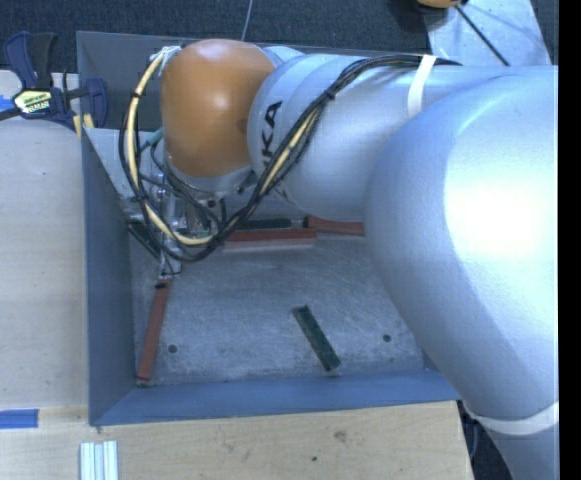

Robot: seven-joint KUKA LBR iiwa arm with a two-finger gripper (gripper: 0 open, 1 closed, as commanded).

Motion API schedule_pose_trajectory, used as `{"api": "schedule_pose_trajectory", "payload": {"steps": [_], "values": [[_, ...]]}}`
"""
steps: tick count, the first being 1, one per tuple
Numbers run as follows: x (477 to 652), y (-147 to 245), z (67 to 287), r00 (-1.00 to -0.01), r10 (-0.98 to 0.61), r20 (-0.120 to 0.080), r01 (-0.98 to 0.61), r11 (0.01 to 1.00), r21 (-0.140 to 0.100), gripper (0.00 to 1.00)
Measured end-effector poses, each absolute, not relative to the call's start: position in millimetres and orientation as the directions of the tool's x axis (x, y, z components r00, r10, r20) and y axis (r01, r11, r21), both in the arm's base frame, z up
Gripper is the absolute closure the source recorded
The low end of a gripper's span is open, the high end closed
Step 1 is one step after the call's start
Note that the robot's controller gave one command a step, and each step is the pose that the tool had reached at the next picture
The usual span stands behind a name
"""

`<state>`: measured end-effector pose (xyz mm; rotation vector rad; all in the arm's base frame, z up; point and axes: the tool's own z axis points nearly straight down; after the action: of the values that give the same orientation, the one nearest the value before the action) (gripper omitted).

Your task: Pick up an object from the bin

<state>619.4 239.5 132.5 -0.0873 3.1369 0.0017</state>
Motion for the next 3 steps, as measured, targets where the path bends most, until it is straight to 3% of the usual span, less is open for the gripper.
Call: {"api": "schedule_pose_trajectory", "payload": {"steps": [1, 2, 3], "values": [[622.6, 243.8, 67.5, -0.999, 0.043, 0.004, 0.043, 0.999, 0.001, 0.0], [625.5, 242.9, 71.1, -0.996, 0.085, -0.004, 0.085, 0.996, 0.003, 1.0], [625.7, 242.7, 71.1, -0.996, 0.092, -0.004, 0.092, 0.996, 0.003, 1.0]]}}
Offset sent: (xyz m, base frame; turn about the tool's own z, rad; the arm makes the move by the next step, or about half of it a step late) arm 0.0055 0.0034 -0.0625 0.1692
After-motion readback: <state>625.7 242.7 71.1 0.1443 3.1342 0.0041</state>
